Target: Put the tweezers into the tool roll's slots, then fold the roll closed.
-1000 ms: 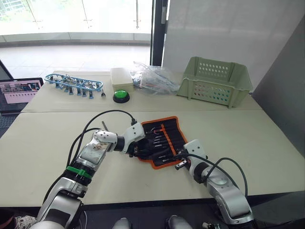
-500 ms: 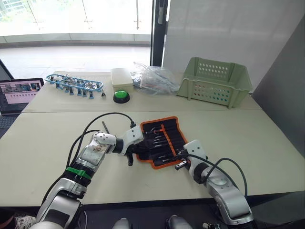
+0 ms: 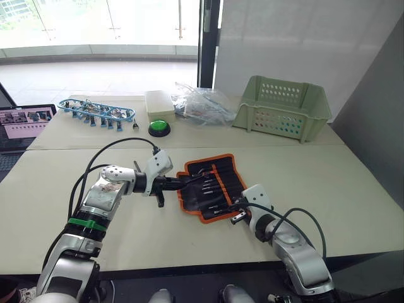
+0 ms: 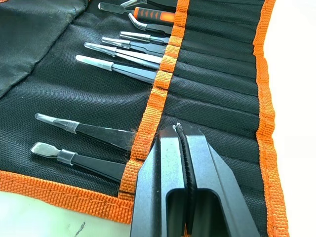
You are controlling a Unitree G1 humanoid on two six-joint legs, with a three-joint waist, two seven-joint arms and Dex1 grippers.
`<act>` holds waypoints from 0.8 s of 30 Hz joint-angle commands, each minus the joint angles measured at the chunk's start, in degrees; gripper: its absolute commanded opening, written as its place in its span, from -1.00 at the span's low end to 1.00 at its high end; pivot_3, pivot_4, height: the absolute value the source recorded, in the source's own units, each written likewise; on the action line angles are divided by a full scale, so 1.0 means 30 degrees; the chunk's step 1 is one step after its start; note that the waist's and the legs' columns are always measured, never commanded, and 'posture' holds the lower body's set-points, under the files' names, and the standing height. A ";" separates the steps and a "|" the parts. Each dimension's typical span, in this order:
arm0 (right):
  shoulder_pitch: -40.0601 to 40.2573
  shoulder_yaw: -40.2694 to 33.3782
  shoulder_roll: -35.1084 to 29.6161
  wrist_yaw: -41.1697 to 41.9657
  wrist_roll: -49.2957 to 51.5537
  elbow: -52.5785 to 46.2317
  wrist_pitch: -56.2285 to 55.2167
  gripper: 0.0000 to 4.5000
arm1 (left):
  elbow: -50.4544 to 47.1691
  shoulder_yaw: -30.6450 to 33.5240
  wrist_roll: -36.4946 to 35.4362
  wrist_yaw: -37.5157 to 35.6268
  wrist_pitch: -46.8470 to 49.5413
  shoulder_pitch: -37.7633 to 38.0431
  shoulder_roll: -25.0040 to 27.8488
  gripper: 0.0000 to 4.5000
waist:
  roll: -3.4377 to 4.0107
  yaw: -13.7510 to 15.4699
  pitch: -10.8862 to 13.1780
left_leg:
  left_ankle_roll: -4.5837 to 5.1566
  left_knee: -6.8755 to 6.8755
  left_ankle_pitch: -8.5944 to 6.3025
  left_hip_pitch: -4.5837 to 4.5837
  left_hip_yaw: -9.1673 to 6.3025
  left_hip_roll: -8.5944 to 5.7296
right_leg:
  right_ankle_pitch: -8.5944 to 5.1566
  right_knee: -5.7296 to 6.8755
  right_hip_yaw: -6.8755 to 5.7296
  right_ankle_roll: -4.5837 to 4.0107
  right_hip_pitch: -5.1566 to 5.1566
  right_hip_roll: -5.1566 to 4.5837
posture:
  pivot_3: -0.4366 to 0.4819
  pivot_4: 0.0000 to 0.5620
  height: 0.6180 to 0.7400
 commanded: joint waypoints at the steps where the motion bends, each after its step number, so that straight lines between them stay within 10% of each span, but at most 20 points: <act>1: 0.0330 0.0330 -0.0031 0.0215 0.0026 0.0795 0.0512 -1.00 | -0.1956 0.1473 -0.0566 0.0250 0.0801 0.1043 0.1509 -1.00 | 0.0001 -0.0164 0.0000 | 0.0000 -0.0001 0.0000 0.0004 0.0000 0.0001 | -0.0002 0.0005 0.0002 -0.0002 -0.0002 0.0000 | -0.05 -0.47 0.75; 13: -0.0399 0.0318 -0.0348 0.1065 0.0118 0.1668 0.0145 -1.00 | -1.0023 1.0684 -0.1503 0.5481 0.3676 1.2959 0.3320 -1.00 | -0.0019 -0.0193 0.0009 | -0.0003 -0.0021 -0.0002 0.0052 0.0028 0.0041 | -0.0030 0.0017 -0.0008 -0.0043 0.0002 -0.0027 | -0.05 -0.47 0.75; 20: -0.0890 0.0620 -0.0530 0.1773 0.0103 0.2356 -0.0207 -1.00 | -1.0969 1.1208 -0.1657 0.6870 0.3482 1.4943 0.2851 -1.00 | -0.0055 0.0025 0.0007 | -0.0007 -0.0022 -0.0004 0.0152 0.0034 0.0049 | -0.0128 0.0024 -0.0023 -0.0214 0.0052 -0.0044 | -0.05 -0.47 0.75; 24: -0.1140 0.0761 -0.0321 0.1819 0.0032 0.2666 -0.0326 -1.00 | -1.0635 1.1878 -0.2652 0.7113 0.3471 1.4858 0.2480 -0.30 | -0.0058 -0.0157 0.0004 | -0.0007 -0.0033 -0.0004 0.0156 0.0044 0.0057 | -0.0127 0.0034 -0.0023 -0.0224 0.0039 -0.0039 | -0.05 -0.47 0.75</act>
